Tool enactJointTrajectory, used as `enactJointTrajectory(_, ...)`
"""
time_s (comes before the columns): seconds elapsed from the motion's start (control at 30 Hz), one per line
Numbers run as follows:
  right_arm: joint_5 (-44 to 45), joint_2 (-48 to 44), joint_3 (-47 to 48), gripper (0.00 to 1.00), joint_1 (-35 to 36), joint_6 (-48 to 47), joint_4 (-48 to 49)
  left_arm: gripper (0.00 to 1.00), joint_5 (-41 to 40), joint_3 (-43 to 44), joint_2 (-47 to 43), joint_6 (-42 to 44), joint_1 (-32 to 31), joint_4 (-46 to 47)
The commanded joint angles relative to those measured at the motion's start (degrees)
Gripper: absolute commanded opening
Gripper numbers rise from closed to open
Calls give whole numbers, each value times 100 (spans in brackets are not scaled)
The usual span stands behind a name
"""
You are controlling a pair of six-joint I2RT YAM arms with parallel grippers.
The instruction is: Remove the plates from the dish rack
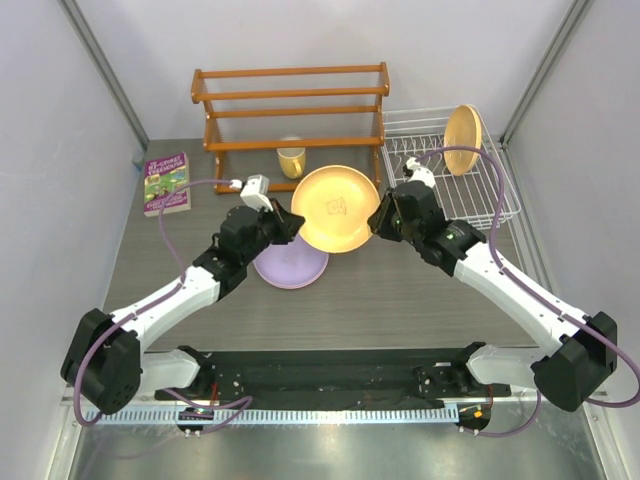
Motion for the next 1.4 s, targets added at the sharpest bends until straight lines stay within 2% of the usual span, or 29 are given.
enactJointTrajectory(0.0,258,-226,27,35,26,48,375,0,-830,89,-38,421,12,-874)
enactJointTrajectory(0.03,302,-243,36,41,26,13,348,0,-927,97,-47,430,12,-989)
enactJointTrajectory(0.23,768,-305,36,41,18,-189,120,0,-1411,106,-126,465,56,-1788)
enactJointTrajectory(0.5,918,-235,-25,43,18,-313,111,0,-1473,378,146,166,320,-2817)
enactJointTrajectory(0.83,1058,-50,10,43,17,-453,102,0,-1579,256,234,52,469,-2906)
enactJointTrajectory(0.93,1128,-41,36,43,18,-550,102,14,-1561,221,252,34,470,-2906)
enactJointTrajectory(0.97,1172,-41,53,43,9,-611,102,14,-1561,221,243,43,470,-2906)
enactJointTrajectory(1.03,1575,-15,149,44,9,-908,41,19,-1552,203,225,60,470,-2915)
enactJointTrajectory(1.07,1846,20,211,50,-17,-1041,-73,22,-1544,203,216,69,470,-2932)
enactJointTrajectory(1.13,2663,64,430,54,-61,-1470,-162,22,-1552,159,147,104,470,-2889)
enactJointTrajectory(1.2,3078,152,571,61,-149,-1744,-171,38,-1561,107,94,104,461,-2827)
enactJointTrajectory(1.27,3562,327,809,64,-315,-2052,-153,42,-1561,98,50,122,470,-2783)
enactJointTrajectory(1.3,3685,380,888,66,-395,-2105,-144,47,-1561,106,58,122,470,-2783)
enactJointTrajectory(1.33,3721,459,1019,66,-500,-2140,-136,55,-1561,106,41,148,470,-2783)
enactJointTrajectory(1.37,3678,512,1081,66,-666,-2158,-101,75,-1578,141,32,157,470,-2809)
